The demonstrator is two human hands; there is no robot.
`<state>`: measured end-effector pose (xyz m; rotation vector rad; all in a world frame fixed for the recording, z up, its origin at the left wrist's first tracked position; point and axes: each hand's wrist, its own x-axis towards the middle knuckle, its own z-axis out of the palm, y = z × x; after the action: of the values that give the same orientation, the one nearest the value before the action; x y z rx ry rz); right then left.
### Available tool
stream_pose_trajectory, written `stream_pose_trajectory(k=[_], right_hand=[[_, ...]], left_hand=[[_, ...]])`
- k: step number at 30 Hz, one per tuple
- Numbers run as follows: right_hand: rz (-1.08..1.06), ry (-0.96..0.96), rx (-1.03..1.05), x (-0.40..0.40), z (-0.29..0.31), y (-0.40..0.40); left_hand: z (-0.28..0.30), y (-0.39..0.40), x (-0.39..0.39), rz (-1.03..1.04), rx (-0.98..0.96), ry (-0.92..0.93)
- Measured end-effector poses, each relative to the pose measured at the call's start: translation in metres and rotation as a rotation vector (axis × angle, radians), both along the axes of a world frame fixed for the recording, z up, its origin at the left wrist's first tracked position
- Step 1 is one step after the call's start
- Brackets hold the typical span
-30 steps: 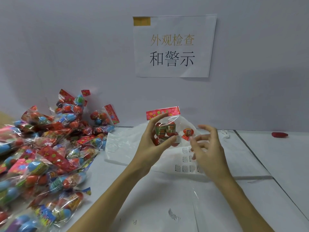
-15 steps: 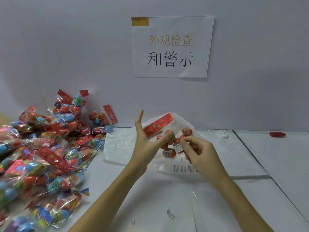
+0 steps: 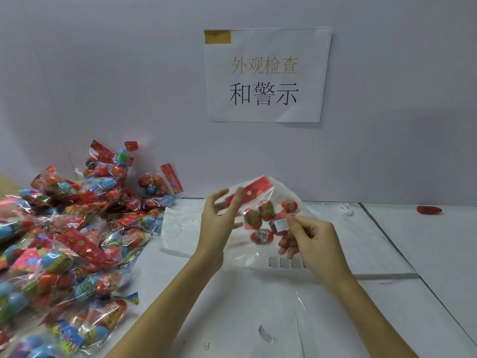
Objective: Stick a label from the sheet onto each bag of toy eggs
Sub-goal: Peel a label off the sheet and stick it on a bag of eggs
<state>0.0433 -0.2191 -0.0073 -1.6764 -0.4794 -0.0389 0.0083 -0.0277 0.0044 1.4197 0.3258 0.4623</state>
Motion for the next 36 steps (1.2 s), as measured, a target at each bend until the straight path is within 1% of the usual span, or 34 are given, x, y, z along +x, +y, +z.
stream_pose_trajectory(k=[2,4,5,7,9,11,12,15,17,19,21,23,24,25,26,28,29,31,33,36], right_hand=[[0.039,0.090,0.111,0.002,0.002,-0.002],[0.123,0.191,0.118,0.002,0.003,0.000],[0.139,0.231,0.100,0.003,0.003,0.001],[0.092,0.271,0.109,0.007,0.002,0.000],[0.080,0.324,0.253,0.013,0.002,-0.006],[0.174,0.439,0.436,0.018,0.004,-0.013],[0.206,0.495,0.490,0.019,0.005,-0.016],[0.172,0.620,0.531,0.022,0.008,-0.019],[0.170,0.690,0.639,0.022,0.009,-0.018],[0.146,0.687,0.694,0.022,0.007,-0.016],[0.060,0.604,0.598,0.019,0.003,-0.011],[-0.062,0.509,0.495,0.014,-0.001,-0.006],[-0.059,0.480,0.483,0.012,-0.002,-0.005],[-0.001,0.463,0.462,0.010,0.000,-0.004],[0.090,0.449,0.419,0.007,0.002,-0.002],[0.241,0.405,0.294,0.002,0.004,0.003],[0.258,0.367,0.255,0.001,0.003,0.004],[0.218,0.337,0.257,0.003,0.002,0.004],[0.241,0.369,0.308,0.005,0.004,0.000],[0.279,0.461,0.396,0.007,0.008,-0.003]], left_hand=[[-0.001,-0.003,-0.001,-0.207,-0.055,0.062],[-0.005,-0.006,-0.003,-0.359,-0.061,0.007],[-0.006,-0.006,-0.004,-0.377,-0.043,-0.033],[-0.004,-0.001,-0.005,-0.370,0.017,-0.070],[0.001,0.004,-0.006,-0.390,0.123,-0.061],[0.003,0.006,-0.008,-0.433,0.231,-0.044],[0.003,0.005,-0.009,-0.455,0.267,-0.039],[0.001,-0.001,-0.009,-0.502,0.264,-0.043],[0.003,-0.002,-0.008,-0.483,0.202,-0.055],[0.003,-0.003,-0.007,-0.430,0.151,-0.066],[-0.001,-0.005,-0.005,-0.322,0.154,-0.096],[-0.008,-0.009,-0.005,-0.140,0.243,-0.170],[-0.011,-0.012,-0.004,-0.056,0.324,-0.217],[-0.014,-0.014,-0.004,-0.009,0.415,-0.267],[-0.017,-0.017,-0.004,-0.014,0.504,-0.322],[-0.022,-0.024,-0.005,-0.136,0.657,-0.423],[-0.023,-0.027,-0.006,-0.198,0.709,-0.451],[-0.022,-0.030,-0.005,-0.235,0.725,-0.471],[-0.021,-0.029,-0.005,-0.166,0.727,-0.466],[-0.017,-0.025,-0.006,-0.038,0.732,-0.374]])
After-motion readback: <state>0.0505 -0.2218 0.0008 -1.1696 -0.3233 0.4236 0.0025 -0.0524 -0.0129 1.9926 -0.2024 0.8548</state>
